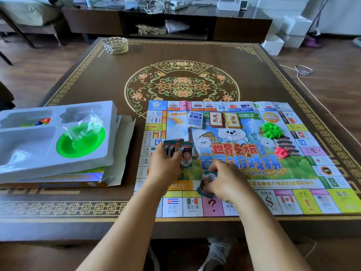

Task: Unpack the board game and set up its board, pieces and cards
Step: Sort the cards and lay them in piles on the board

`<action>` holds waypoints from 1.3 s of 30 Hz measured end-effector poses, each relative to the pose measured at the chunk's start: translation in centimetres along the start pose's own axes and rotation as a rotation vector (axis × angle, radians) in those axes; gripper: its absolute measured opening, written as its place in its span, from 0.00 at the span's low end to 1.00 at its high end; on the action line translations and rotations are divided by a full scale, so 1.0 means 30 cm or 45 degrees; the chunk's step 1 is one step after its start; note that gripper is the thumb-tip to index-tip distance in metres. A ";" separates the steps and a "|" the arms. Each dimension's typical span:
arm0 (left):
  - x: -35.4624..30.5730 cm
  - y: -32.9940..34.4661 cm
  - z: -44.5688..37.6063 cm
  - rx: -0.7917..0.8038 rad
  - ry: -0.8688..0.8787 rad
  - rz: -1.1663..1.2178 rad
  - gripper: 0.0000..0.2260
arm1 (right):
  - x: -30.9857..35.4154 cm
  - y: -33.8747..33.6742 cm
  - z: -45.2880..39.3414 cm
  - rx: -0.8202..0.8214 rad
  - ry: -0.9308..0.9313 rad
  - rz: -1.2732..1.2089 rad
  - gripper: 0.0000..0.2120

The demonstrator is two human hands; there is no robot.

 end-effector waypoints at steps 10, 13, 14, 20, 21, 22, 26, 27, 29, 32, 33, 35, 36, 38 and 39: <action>-0.020 0.017 0.004 0.074 0.068 -0.231 0.06 | 0.019 -0.016 0.016 0.021 -0.008 0.024 0.23; -0.028 0.019 0.005 0.078 0.086 -0.287 0.05 | 0.020 -0.019 0.010 0.010 -0.017 0.055 0.24; -0.028 0.020 0.005 0.082 0.088 -0.304 0.05 | 0.022 -0.019 0.009 0.002 -0.027 0.055 0.23; -0.033 0.024 0.007 0.093 0.098 -0.369 0.06 | 0.043 -0.020 0.017 0.002 -0.071 0.087 0.24; -0.032 0.024 0.006 0.092 0.102 -0.374 0.06 | 0.049 -0.018 0.016 0.008 -0.079 0.091 0.24; -0.030 0.024 0.006 0.092 0.104 -0.382 0.06 | 0.053 -0.016 0.017 0.014 -0.084 0.092 0.23; -0.028 0.023 0.005 0.081 0.114 -0.401 0.06 | 0.050 -0.001 0.023 0.089 -0.097 0.067 0.19; -0.029 0.024 0.004 0.082 0.119 -0.403 0.06 | 0.051 -0.006 0.023 0.089 -0.122 0.004 0.15; -0.031 0.029 0.007 0.107 0.122 -0.398 0.06 | 0.064 -0.028 0.022 0.066 -0.193 -0.264 0.07; -0.029 0.069 0.023 0.240 0.126 -0.326 0.07 | 0.086 -0.068 0.009 -0.032 -0.249 -0.479 0.11; -0.031 0.084 0.033 0.291 0.131 -0.308 0.07 | 0.091 -0.073 0.004 -0.063 -0.245 -0.449 0.12; -0.033 0.106 0.047 0.373 0.134 -0.257 0.09 | 0.093 -0.073 -0.004 -0.104 -0.220 -0.366 0.15; -0.035 0.114 0.052 0.417 0.133 -0.208 0.09 | 0.091 -0.074 -0.005 -0.117 -0.205 -0.336 0.17; -0.043 0.132 0.070 0.521 0.135 -0.115 0.10 | 0.087 -0.082 -0.006 -0.158 -0.204 -0.320 0.20; -0.045 0.140 0.078 0.561 0.157 -0.122 0.10 | 0.091 -0.086 -0.006 -0.183 -0.229 -0.309 0.20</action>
Point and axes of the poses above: each hand's wrist, its own z-axis away from the middle knuckle, its own y-axis out of the palm, x = y × z, the point moved 9 cm from there along -z, towards the middle knuckle, and after that the axes turned 3 degrees about -z, right-handed, at the moved point
